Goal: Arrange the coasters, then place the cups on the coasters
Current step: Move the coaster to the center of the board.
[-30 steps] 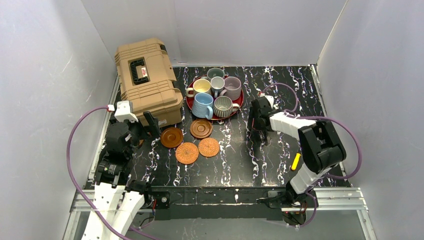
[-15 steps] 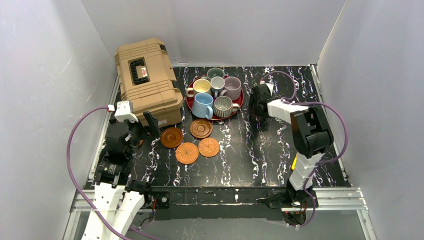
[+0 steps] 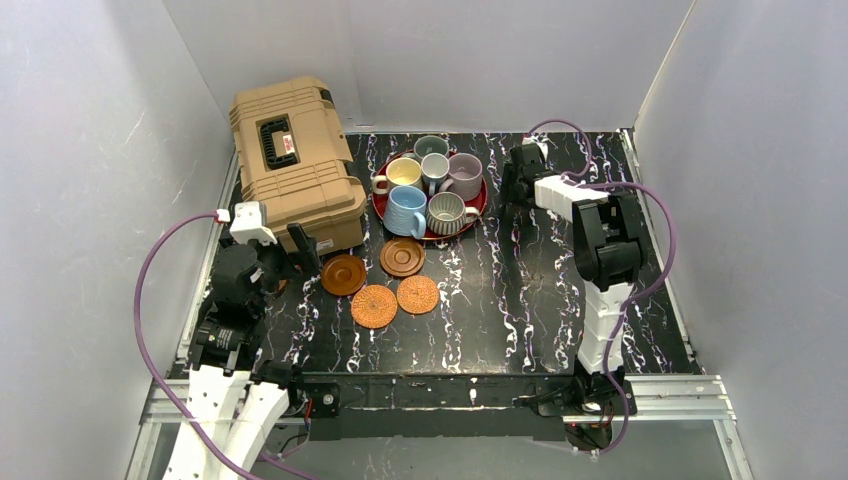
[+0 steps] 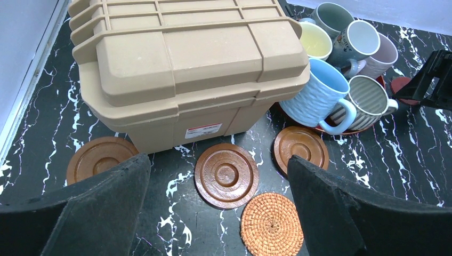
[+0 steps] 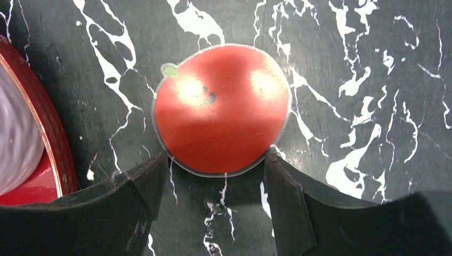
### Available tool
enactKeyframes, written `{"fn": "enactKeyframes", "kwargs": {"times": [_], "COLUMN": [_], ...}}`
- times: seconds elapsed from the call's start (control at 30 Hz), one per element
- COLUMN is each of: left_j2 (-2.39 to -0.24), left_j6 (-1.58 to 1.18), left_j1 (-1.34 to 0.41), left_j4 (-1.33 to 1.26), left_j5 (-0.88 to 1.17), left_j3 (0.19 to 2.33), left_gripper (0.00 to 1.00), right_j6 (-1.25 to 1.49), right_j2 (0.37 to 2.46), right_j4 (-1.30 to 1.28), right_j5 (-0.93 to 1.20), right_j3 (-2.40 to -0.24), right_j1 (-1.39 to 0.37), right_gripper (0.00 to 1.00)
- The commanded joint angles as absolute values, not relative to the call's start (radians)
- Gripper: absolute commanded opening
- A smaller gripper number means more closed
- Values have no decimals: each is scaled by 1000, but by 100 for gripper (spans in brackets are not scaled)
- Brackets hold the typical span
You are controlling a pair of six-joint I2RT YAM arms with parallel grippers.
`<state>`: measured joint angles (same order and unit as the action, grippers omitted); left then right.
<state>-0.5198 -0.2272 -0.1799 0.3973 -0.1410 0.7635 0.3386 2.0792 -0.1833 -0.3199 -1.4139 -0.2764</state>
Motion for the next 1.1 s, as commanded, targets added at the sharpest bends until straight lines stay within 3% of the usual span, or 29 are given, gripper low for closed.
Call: {"fn": "enactKeyframes", "kwargs": {"times": [0.0, 0.1, 0.27, 0.37, 0.77, 1.07], "left_j2": [-514, -514, -518, -524, -547, -559], "left_j6": [-212, -212, -212, -211, -210, -214], "left_j1": [-181, -181, -181, -181, -181, -181], "left_j4": [390, 388, 387, 384, 390, 393], "left_j5": [-126, -124, -120, -105, -71, -64], "left_j3": [759, 758, 758, 758, 766, 769], "left_gripper": [99, 99, 99, 99, 99, 99], "right_j6": [333, 329, 314, 301, 244, 318], "right_j2": [2201, 2204, 2169, 2112, 1737, 1414], "right_j4": [-313, -313, -319, -310, -280, -282], "right_j5": [-223, -217, -197, -187, -145, -312], "right_j3": [-1409, -1417, -1408, -1373, -1165, -938], "right_j1": [-264, -264, -264, -264, -275, -575], "right_gripper": [75, 76, 93, 98, 98, 98]}}
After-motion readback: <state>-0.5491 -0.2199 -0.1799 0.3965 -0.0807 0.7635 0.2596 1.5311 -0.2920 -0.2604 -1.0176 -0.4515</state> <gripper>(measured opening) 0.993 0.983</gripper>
